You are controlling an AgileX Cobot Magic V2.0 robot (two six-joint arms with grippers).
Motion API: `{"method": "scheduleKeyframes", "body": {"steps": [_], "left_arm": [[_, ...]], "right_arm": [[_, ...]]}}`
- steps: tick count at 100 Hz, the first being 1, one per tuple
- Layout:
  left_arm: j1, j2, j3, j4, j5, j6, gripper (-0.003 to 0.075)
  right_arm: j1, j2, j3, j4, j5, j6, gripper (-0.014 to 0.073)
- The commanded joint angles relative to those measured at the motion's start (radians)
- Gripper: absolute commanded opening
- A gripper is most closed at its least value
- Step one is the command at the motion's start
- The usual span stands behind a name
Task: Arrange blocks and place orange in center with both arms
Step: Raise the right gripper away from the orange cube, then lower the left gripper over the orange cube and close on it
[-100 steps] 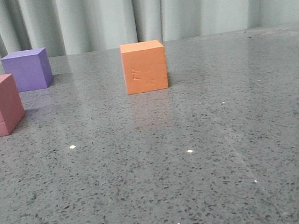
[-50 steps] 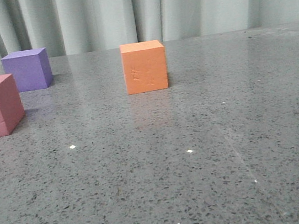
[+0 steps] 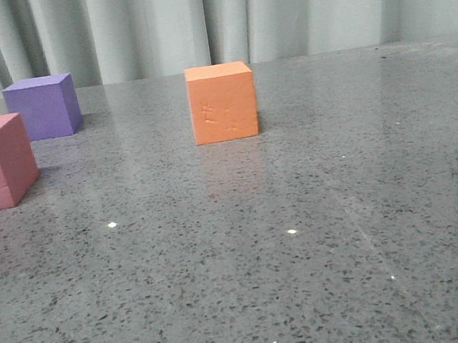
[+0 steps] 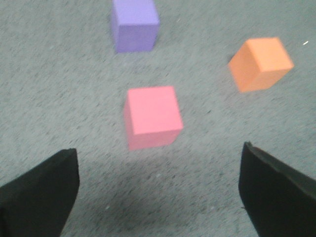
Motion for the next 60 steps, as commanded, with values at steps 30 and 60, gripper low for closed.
{"method": "scheduleKeyframes", "body": {"steps": [30,60], "left_arm": [[-0.365,0.249,-0.179,-0.003,-0.282,-0.099,0.0608],[-0.676,0.591,-0.412,0.606,-0.313,-0.578,0.0608]], "right_arm": [[-0.004,-0.004,-0.021,-0.005,-0.054,-0.012,0.0663],[-0.004,-0.004,-0.021,-0.005,-0.054,-0.012,0.0663]]}}
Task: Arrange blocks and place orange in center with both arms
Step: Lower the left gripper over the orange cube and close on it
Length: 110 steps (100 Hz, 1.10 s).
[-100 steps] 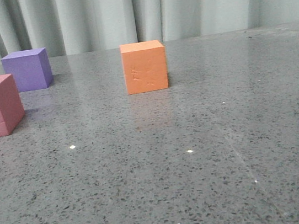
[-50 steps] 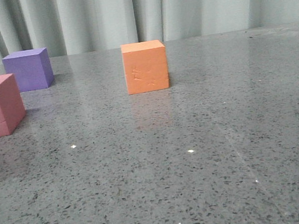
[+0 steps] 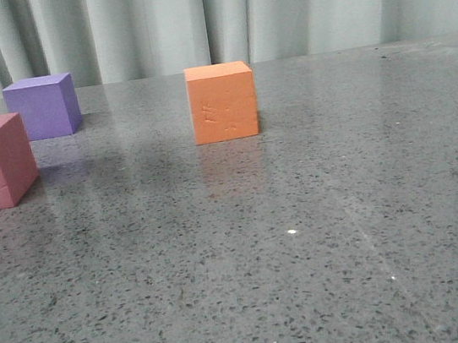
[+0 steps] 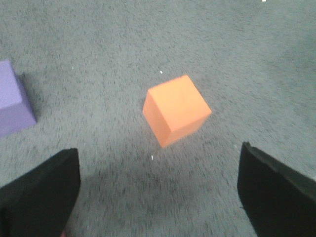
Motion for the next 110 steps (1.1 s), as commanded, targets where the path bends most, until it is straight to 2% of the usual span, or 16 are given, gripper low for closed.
{"method": "scheduleKeyframes", "body": {"steps": [1,11,42,70,110], "left_arm": [[-0.070,0.072,-0.109,0.170,-0.063,-0.148,0.0608],[-0.114,0.183,-0.205,0.265,-0.020,-0.231,0.0608],[-0.132,0.436,-0.427,0.260,0.022,-0.315,0.0608],[-0.132,0.521,-0.443,0.329,0.059,-0.410,0.0608],[-0.129,0.575,-0.443,0.331,0.058,-0.469,0.0608]], "right_arm": [[-0.004,-0.004,-0.021,-0.009,-0.054,-0.009,0.0663],[-0.004,-0.004,-0.021,-0.009,-0.054,-0.009,0.0663],[-0.004,-0.004,-0.021,-0.009,-0.057,-0.009,0.0663],[-0.004,-0.004,-0.021,-0.009,-0.057,-0.009,0.0663],[-0.003,-0.004,-0.021,-0.009,-0.057,-0.009,0.0663]]}}
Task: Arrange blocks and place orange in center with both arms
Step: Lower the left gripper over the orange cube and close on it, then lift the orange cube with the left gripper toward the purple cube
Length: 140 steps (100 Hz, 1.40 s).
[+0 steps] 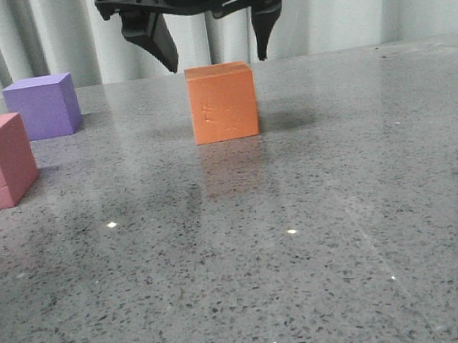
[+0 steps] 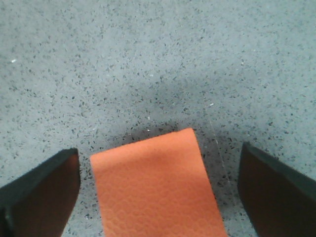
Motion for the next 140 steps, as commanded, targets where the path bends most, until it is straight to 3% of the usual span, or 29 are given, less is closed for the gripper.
{"method": "scheduleKeyframes", "body": {"steps": [1,51,60,77,90,140], "left_arm": [[-0.005,-0.037,-0.032,0.029,-0.034,-0.028,0.0608],[-0.005,0.003,-0.032,-0.003,-0.005,-0.046,0.0585],[-0.005,0.003,-0.032,-0.003,-0.003,-0.046,0.0505],[-0.006,0.003,-0.032,-0.003,0.003,-0.046,0.0251],[-0.008,-0.001,-0.058,-0.003,0.025,-0.043,0.0113],[-0.006,-0.158,-0.094,0.153,0.130,0.036,0.0099]], "right_arm": [[-0.003,-0.004,-0.022,-0.010,-0.057,-0.009,0.0663],[-0.003,-0.004,-0.022,-0.010,-0.053,-0.009,0.0663],[-0.003,-0.004,-0.022,-0.010,-0.053,-0.009,0.0663],[-0.003,-0.004,-0.022,-0.010,-0.053,-0.009,0.0663],[-0.003,-0.004,-0.022,-0.010,-0.053,-0.009,0.0663],[-0.003,-0.004,-0.022,-0.010,-0.053,-0.009,0.0663]]}}
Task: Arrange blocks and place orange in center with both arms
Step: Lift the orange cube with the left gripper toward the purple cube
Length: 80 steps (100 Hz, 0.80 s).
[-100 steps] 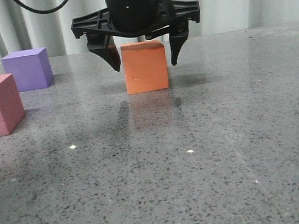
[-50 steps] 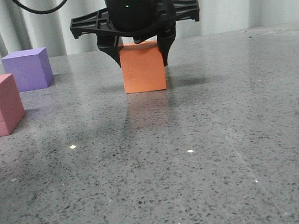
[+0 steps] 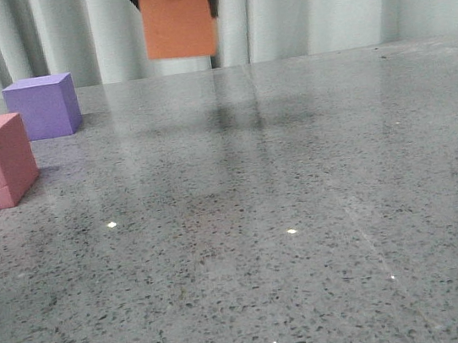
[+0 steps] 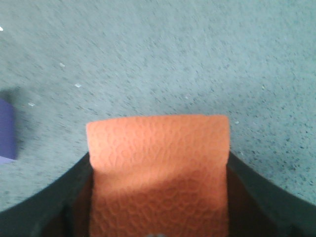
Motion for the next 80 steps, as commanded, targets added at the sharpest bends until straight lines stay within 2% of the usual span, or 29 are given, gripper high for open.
{"method": "scheduleKeyframes", "body": {"steps": [1,11,30,61,80], "left_arm": [[-0.006,-0.084,-0.031,0.071,-0.007,0.010,0.0099],[-0.001,-0.108,-0.031,0.116,0.025,0.037,0.0099],[0.059,-0.139,-0.031,0.109,0.059,0.066,0.0099],[0.169,-0.178,-0.025,0.042,0.065,0.177,0.0099],[0.254,-0.251,0.110,-0.031,-0.017,0.188,0.0099]], "right_arm": [[-0.003,-0.004,-0.022,-0.011,-0.053,-0.009,0.0663],[-0.003,-0.004,-0.022,-0.011,-0.053,-0.009,0.0663],[-0.003,-0.004,-0.022,-0.011,-0.053,-0.009,0.0663],[-0.003,-0.004,-0.022,-0.011,-0.048,-0.009,0.0663],[-0.003,-0.004,-0.022,-0.011,-0.047,-0.009,0.0663]]}}
